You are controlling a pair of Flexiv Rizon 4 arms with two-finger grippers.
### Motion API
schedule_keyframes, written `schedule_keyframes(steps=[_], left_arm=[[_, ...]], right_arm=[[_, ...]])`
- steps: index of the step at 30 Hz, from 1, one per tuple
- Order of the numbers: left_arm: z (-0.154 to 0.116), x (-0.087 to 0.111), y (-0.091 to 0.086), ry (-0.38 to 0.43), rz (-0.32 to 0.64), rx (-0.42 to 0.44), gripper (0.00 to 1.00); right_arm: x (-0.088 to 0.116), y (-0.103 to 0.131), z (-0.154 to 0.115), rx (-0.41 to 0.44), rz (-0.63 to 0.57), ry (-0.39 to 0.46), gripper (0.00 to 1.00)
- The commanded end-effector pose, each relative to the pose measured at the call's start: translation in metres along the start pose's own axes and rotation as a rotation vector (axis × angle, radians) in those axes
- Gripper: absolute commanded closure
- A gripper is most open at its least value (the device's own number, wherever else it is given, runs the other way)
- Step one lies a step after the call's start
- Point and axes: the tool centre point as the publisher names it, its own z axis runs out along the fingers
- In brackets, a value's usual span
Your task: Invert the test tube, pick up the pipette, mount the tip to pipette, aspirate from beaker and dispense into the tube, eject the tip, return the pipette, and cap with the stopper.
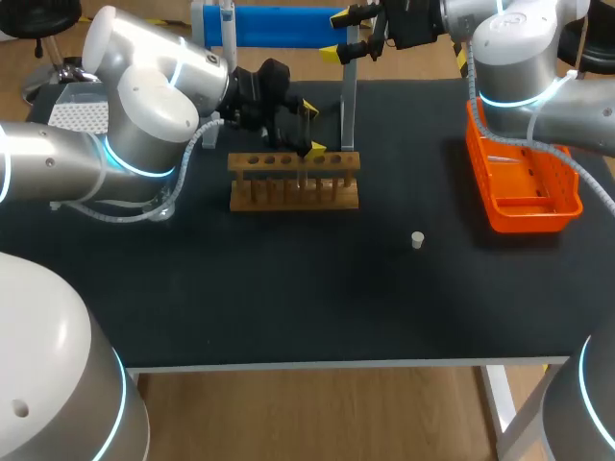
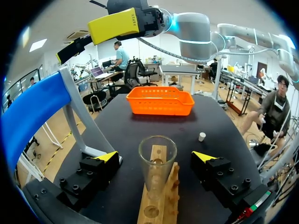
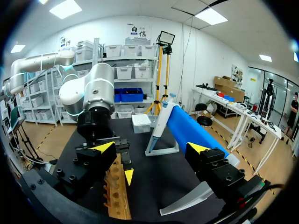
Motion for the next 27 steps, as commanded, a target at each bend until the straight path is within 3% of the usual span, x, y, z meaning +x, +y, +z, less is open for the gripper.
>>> schedule_keyframes(steps=[1, 8, 10, 19, 27], left_arm=[[-0.001, 0.000, 0.000, 0.001, 0.000, -0.001, 0.00], [-0.001, 0.000, 0.000, 0.001, 0.000, -0.001, 0.00], [-0.001, 0.000, 0.000, 0.001, 0.000, -0.001, 0.00], [-0.001, 0.000, 0.000, 0.001, 0.000, -0.001, 0.00], [-0.001, 0.000, 0.000, 0.001, 0.000, -0.001, 0.00]], right_arm=[[-0.001, 0.000, 0.000, 0.002, 0.000, 0.002, 0.00], [-0.001, 0.000, 0.000, 0.002, 0.000, 0.002, 0.00], [0.009, -0.001, -0.017, 0.028, -0.034, -0.004, 0.00], [0.072, -0.023, -0.113, 0.011, -0.042, -0.029, 0.00], [0.122, -0.057, -0.161, 0.020, -0.020, -0.085, 0.00]])
